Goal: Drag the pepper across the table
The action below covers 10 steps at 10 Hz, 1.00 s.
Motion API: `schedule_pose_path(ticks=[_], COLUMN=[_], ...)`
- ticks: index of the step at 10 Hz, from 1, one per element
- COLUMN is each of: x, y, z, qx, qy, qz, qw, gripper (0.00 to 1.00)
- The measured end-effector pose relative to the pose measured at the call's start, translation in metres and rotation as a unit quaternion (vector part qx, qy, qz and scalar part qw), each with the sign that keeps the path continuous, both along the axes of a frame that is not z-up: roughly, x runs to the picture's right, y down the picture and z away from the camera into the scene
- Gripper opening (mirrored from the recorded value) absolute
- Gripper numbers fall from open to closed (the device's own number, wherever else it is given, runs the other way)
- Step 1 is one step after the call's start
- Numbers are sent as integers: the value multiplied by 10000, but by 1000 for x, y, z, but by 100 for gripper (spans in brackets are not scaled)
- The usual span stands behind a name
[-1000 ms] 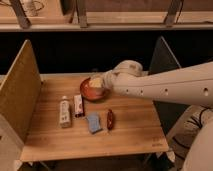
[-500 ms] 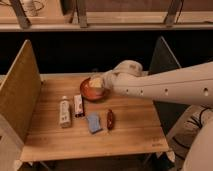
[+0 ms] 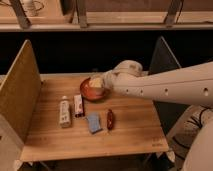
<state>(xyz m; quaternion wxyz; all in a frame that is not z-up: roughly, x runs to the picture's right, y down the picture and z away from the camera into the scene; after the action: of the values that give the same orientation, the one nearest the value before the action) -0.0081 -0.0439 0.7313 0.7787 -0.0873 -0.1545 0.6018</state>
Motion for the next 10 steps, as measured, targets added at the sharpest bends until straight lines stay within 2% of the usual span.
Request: schedule_pose_path(ticks=[2, 5, 7, 10], x=[5, 28, 45, 63], y=[5, 35, 60, 108], z=[1, 8, 9, 11], qx=[-39, -350, -641, -1199], qy=[89, 408, 658, 1006], qz=[-32, -8, 101, 219], qw=[9999, 9986, 9957, 9874], gripper=[80, 80, 80, 80])
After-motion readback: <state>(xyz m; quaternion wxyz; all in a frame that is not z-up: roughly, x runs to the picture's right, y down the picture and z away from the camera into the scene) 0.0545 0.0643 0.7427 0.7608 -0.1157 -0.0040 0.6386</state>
